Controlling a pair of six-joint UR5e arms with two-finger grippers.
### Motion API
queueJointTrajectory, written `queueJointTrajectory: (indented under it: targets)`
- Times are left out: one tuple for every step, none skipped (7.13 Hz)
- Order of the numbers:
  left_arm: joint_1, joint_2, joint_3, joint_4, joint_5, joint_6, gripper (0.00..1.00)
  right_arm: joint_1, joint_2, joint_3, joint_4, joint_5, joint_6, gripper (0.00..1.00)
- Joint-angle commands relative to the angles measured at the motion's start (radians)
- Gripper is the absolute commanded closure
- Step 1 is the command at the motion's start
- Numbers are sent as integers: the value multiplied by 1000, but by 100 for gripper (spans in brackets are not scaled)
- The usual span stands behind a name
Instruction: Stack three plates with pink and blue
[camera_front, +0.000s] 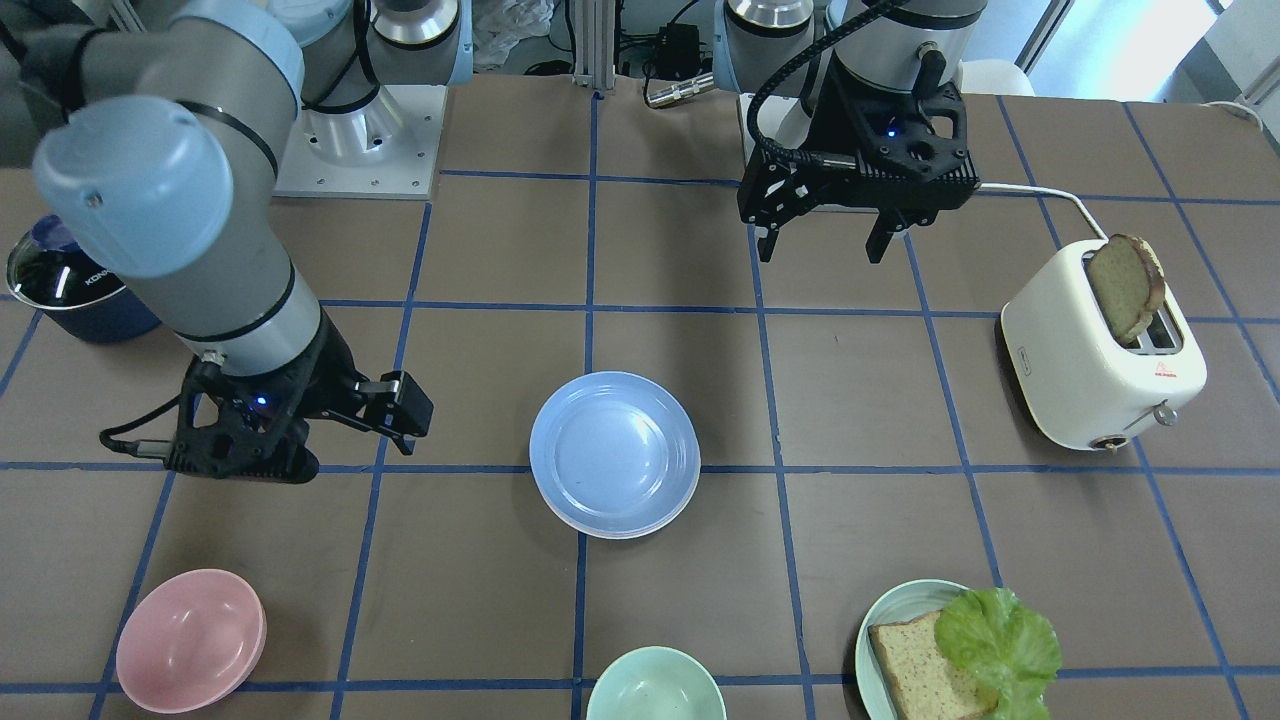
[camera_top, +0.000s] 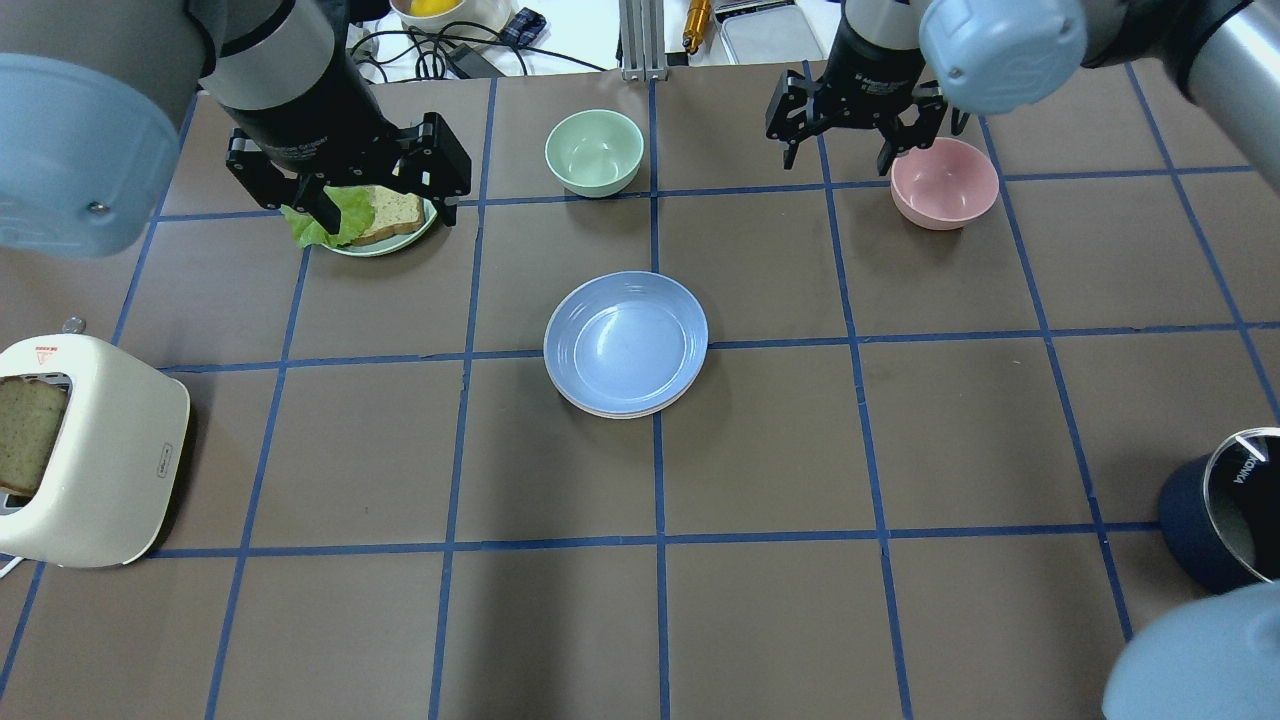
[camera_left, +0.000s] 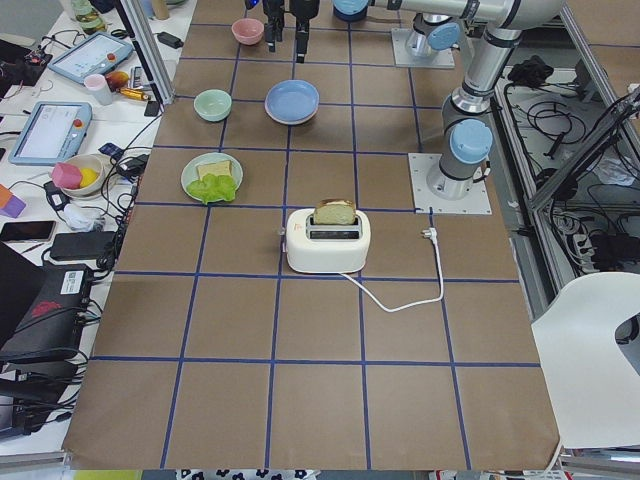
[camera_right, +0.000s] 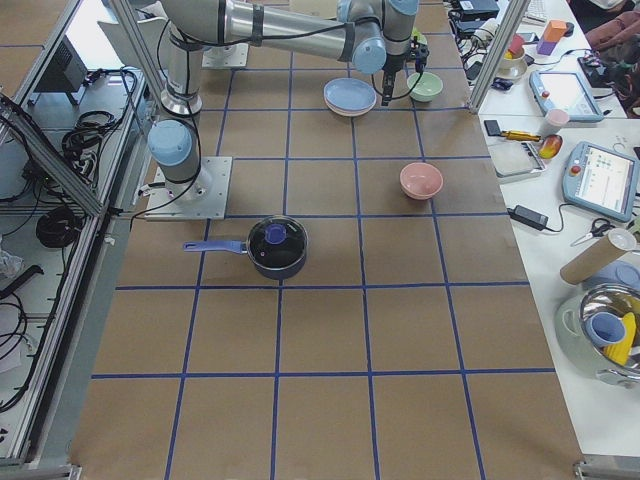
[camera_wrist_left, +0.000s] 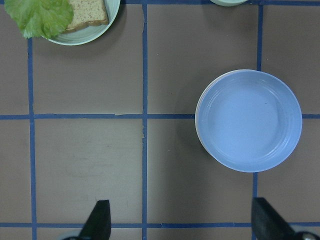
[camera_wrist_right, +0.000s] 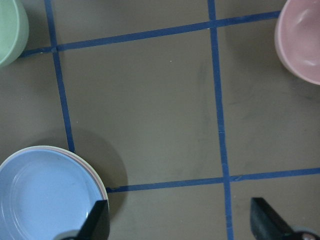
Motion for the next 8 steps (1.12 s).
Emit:
queueJointTrajectory:
  targets:
    - [1,0,0,0,-1,-2,0,4,-104,7,106,-29,-83,0]
    - [1,-2,0,0,-1,-2,0,-2,-158,70,106,-30,-136,0]
    - [1,2,-12,7,-2,-2,0,-4,-199,108,88,-25,-158,0]
    - [4,8,-23,10,-1,-2,0,-4,-201,110,79,-25,-165,0]
    - [6,11,-25,9,-1,-2,0,-6,-206,122,79,-30,-173,0]
    - [6,11,-25,10,-1,0,0,-9,-207,123,74,-24,-173,0]
    - [6,11,-25,12,-2,-2,0,-9,-206,123,53,-25,-175,0]
    - [6,11,-25,10,-1,0,0,-10,-206,123,33,-25,-175,0]
